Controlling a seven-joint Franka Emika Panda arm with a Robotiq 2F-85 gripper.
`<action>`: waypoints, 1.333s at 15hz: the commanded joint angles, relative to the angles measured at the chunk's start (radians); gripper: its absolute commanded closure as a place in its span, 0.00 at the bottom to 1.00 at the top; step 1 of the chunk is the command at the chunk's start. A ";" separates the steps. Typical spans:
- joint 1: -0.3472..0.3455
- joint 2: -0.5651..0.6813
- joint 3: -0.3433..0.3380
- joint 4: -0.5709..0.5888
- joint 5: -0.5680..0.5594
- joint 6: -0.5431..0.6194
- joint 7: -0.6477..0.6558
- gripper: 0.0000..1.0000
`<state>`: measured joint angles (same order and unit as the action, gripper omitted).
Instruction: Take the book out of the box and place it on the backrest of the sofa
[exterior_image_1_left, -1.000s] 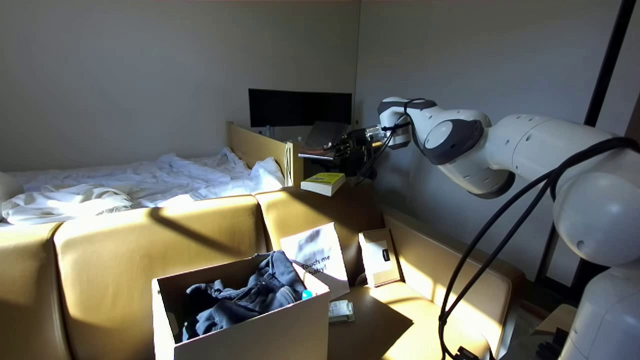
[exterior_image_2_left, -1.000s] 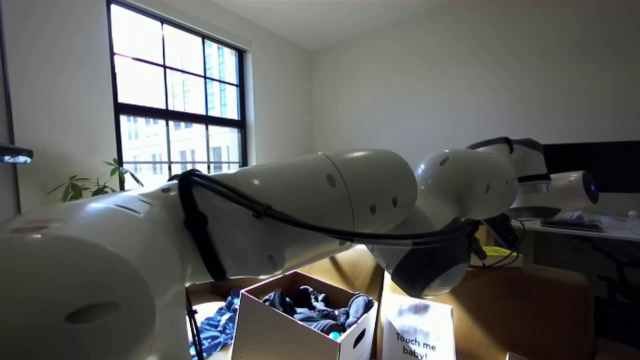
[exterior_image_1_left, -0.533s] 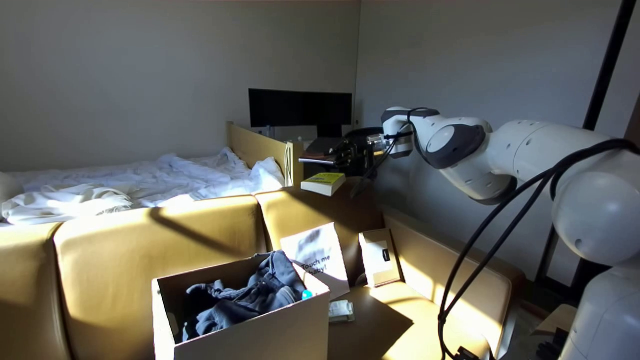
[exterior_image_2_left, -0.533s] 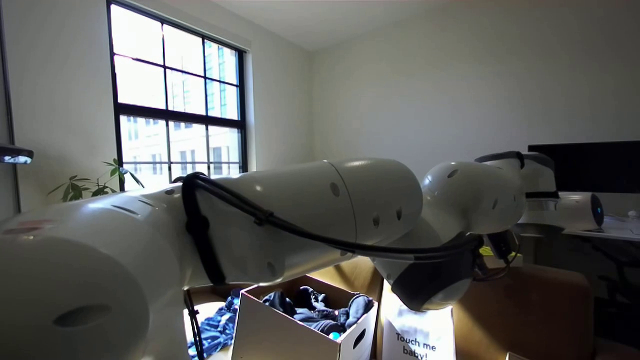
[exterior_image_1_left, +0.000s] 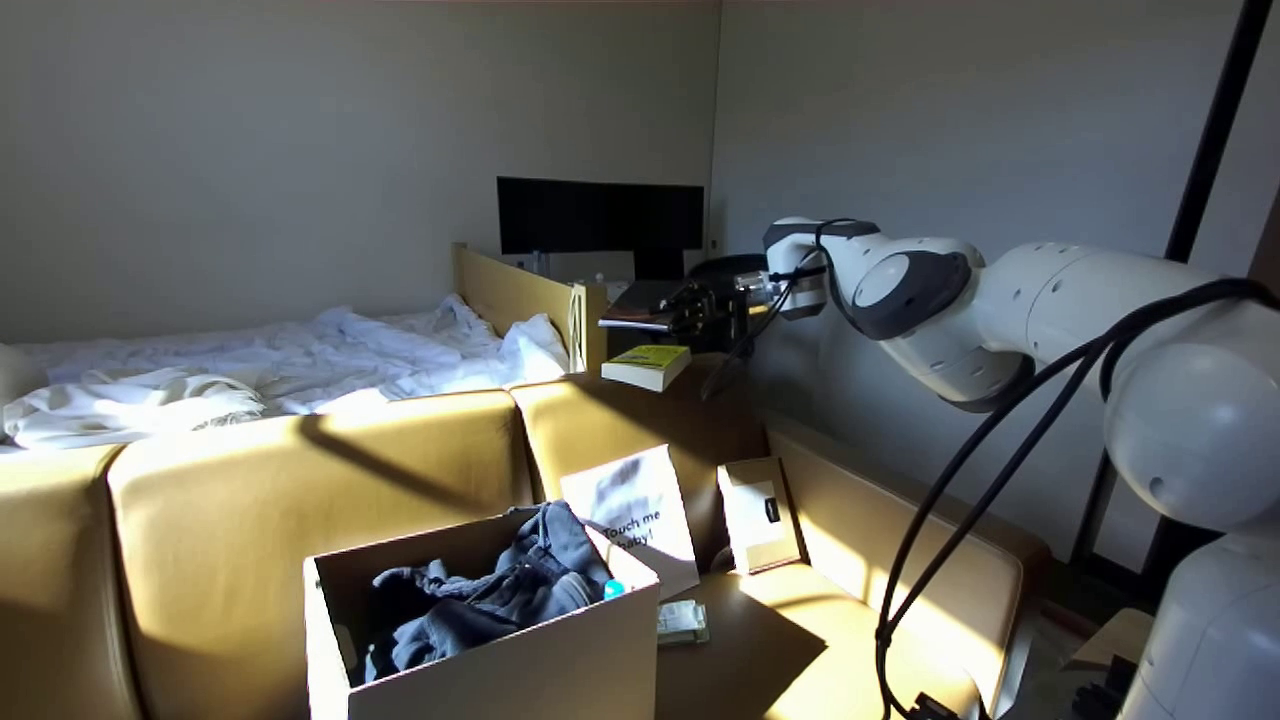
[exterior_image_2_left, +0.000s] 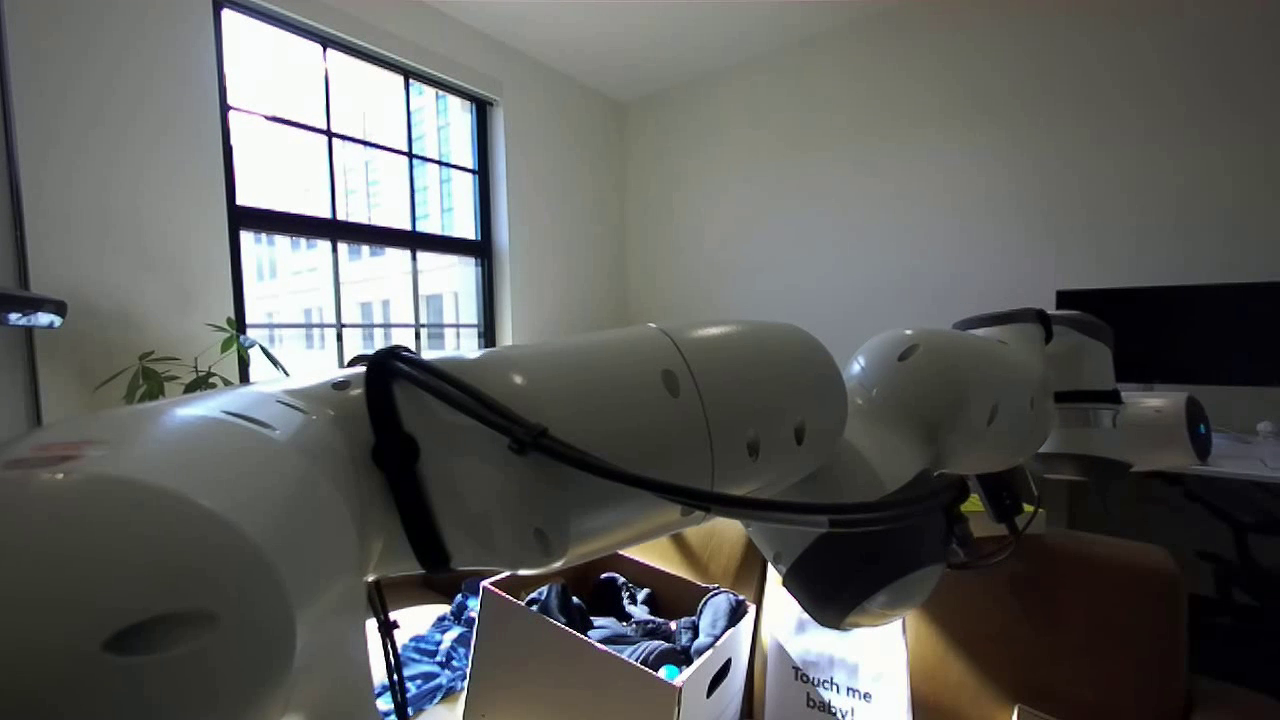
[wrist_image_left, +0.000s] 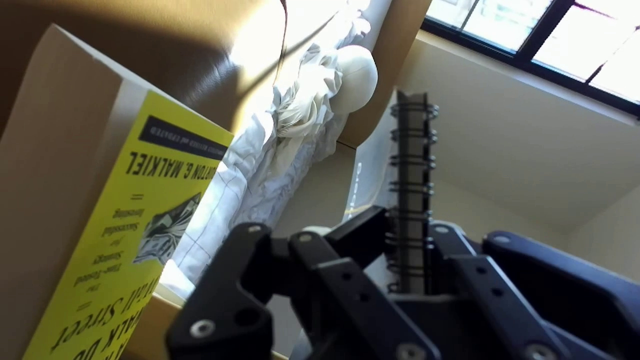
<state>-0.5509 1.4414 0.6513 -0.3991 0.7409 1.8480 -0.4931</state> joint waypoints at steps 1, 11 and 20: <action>-0.032 -0.010 0.022 -0.019 0.030 -0.001 0.084 0.97; 0.066 0.088 -0.054 0.136 0.043 0.089 0.378 0.97; -0.029 0.015 -0.015 -0.030 0.006 0.158 0.424 0.97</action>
<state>-0.5680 1.4785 0.6360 -0.4005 0.7502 2.0177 -0.1016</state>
